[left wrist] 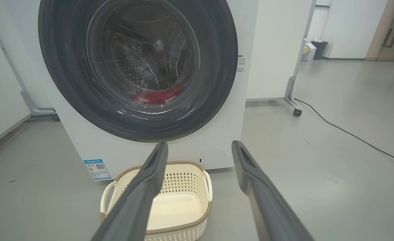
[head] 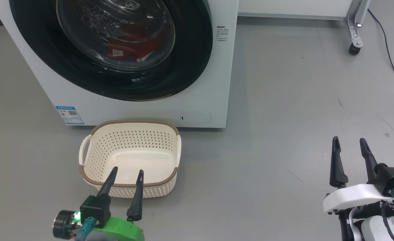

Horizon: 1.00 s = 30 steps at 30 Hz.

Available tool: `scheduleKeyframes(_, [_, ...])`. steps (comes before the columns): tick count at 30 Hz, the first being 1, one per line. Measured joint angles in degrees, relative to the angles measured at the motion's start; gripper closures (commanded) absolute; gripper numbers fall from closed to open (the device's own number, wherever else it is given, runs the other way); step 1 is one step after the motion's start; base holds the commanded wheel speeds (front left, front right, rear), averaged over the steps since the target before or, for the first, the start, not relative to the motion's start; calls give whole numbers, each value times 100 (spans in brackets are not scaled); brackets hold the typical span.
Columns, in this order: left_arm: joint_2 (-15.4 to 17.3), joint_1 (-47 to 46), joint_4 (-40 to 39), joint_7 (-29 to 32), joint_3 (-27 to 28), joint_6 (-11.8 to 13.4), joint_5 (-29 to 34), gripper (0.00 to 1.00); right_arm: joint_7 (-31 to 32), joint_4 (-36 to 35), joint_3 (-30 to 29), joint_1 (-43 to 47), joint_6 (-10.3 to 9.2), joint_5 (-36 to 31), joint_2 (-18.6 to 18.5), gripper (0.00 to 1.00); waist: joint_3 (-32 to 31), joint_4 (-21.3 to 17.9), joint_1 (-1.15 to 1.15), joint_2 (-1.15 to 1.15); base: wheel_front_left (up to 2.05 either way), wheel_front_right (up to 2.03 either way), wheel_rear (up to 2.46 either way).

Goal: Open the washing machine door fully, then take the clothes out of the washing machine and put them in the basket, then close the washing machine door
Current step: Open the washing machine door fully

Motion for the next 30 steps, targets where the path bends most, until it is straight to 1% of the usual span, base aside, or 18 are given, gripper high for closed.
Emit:
scheduleKeyframes(1, [0,-2,2,0,-5,0,0,0,0,1,0,0,0,0,0,0,-1,3,0,0,0,0,0])
scheduleKeyframes(2, [0,-9,2,0,-16,0,0,0,0,1,0,0,0,0,0,20,-2,13,0,0,0,0,0])
scheduleKeyframes(3, [0,-13,2,0,-26,0,0,0,0,1,0,0,1,0,0,66,0,20,0,0,0,0,0])
scheduleKeyframes(4, [1,-19,2,0,-46,0,0,0,-1,0,-2,0,1,0,0,91,3,28,0,0,0,0,0])
scheduleKeyframes(5, [2,-30,2,0,-80,-1,0,0,-14,-7,-18,1,0,1,0,100,7,40,0,0,0,0,0])
scheduleKeyframes(10, [2,-88,-2,0,-120,0,-1,0,-26,-33,-21,-7,12,3,-40,100,72,115,0,0,0,0,0])
scheduleKeyframes(12, [2,-90,-5,0,-116,0,-1,0,-26,-60,-27,-60,64,15,-51,100,109,141,0,0,0,0,0])
scheduleKeyframes(14, [3,-94,-5,0,-114,0,0,0,-26,-85,-37,-112,66,46,-49,100,134,153,0,0,0,0,0])
scheduleKeyframes(21, [3,-246,-51,0,-174,-1,0,0,-24,-129,-177,-393,183,389,-7,100,341,252,0,0,0,0,0])
scheduleKeyframes(30, [4,-432,-85,0,-323,-5,0,0,149,-71,-531,-947,316,1063,77,100,717,423,0,0,0,0,0])
